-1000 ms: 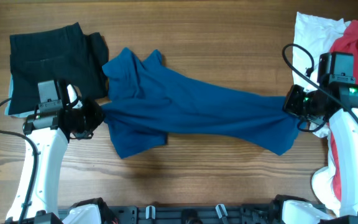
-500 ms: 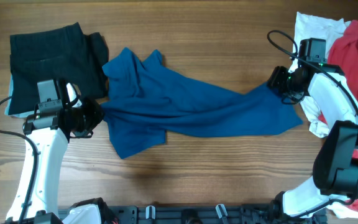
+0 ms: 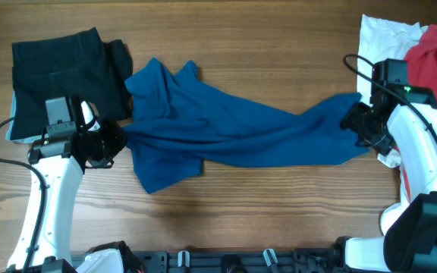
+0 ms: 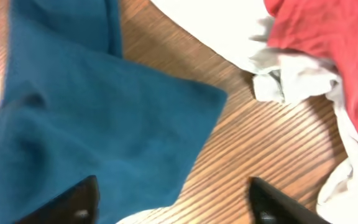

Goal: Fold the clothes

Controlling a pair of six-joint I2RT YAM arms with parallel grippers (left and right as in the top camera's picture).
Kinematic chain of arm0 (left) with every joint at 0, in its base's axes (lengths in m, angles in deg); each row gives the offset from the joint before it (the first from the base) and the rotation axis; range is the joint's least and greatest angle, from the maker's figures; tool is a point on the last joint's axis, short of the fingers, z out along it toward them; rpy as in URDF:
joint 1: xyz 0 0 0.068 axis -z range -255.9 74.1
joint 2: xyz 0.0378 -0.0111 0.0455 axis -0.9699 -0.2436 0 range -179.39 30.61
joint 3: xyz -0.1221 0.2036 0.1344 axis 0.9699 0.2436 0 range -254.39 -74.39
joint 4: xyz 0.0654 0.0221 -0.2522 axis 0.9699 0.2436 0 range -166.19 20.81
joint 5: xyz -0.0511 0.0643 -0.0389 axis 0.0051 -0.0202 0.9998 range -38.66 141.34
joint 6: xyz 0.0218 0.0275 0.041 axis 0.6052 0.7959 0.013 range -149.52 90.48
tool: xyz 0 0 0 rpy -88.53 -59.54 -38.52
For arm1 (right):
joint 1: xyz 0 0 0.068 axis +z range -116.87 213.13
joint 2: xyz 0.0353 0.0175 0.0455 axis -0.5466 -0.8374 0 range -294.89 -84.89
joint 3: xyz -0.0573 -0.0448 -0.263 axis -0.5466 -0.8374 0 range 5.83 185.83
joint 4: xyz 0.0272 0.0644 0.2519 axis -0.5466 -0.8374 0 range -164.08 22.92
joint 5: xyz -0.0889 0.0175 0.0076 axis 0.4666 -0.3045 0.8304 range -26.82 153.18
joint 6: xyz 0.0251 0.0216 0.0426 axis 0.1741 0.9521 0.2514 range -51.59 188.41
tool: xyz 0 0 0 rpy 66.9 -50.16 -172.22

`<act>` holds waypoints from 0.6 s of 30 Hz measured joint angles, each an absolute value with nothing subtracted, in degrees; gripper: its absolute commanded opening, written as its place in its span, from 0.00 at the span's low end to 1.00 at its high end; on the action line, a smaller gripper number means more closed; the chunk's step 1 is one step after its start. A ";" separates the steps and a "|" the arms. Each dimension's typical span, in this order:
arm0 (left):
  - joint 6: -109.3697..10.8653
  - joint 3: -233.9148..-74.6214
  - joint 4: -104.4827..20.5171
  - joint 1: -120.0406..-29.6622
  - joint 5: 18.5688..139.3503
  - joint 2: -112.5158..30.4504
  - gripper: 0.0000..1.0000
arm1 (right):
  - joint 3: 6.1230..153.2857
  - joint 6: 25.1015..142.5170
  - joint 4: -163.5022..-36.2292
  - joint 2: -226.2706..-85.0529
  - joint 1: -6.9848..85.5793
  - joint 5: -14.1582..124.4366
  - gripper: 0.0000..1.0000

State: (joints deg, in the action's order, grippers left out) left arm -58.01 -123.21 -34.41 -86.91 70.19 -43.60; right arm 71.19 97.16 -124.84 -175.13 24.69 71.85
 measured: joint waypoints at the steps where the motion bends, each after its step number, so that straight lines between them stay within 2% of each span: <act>1: -58.01 -123.21 -34.41 -86.91 70.22 -43.60 0.04 | 69.14 97.05 -122.30 -175.13 24.69 72.11 0.89; 6: -58.01 -123.21 -34.39 -86.88 70.15 -43.60 0.04 | 58.86 96.81 -106.98 -175.74 24.69 72.46 0.91; 8: -58.01 -123.21 -34.39 -86.91 70.11 -43.60 0.04 | 56.37 96.01 -101.69 -175.93 24.69 72.24 0.88; 10: -58.01 -123.21 -34.41 -86.91 70.06 -43.60 0.04 | 55.65 94.69 -99.22 -176.22 24.69 72.07 0.75; 11: -58.01 -123.21 -34.39 -86.91 70.04 -43.60 0.04 | 55.56 94.17 -98.04 -176.41 24.69 71.87 0.62; 12: -58.01 -123.21 -34.41 -86.91 70.06 -43.60 0.04 | 55.56 93.23 -97.47 -176.57 24.69 71.67 0.57; 13: -58.01 -123.21 -34.39 -86.91 70.06 -43.60 0.04 | 55.56 92.36 -97.67 -176.61 24.69 71.32 0.40; 15: -58.01 -123.21 -34.41 -86.88 70.06 -43.60 0.04 | 55.56 90.78 -99.22 -176.61 24.69 70.52 0.15; 16: -58.01 -123.19 -34.39 -86.91 70.04 -43.60 0.04 | 55.56 90.34 -100.38 -176.61 24.69 70.17 0.10; 18: -58.03 -123.21 -34.41 -86.91 70.04 -43.60 0.04 | 55.54 89.49 -102.94 -176.61 24.69 69.53 0.09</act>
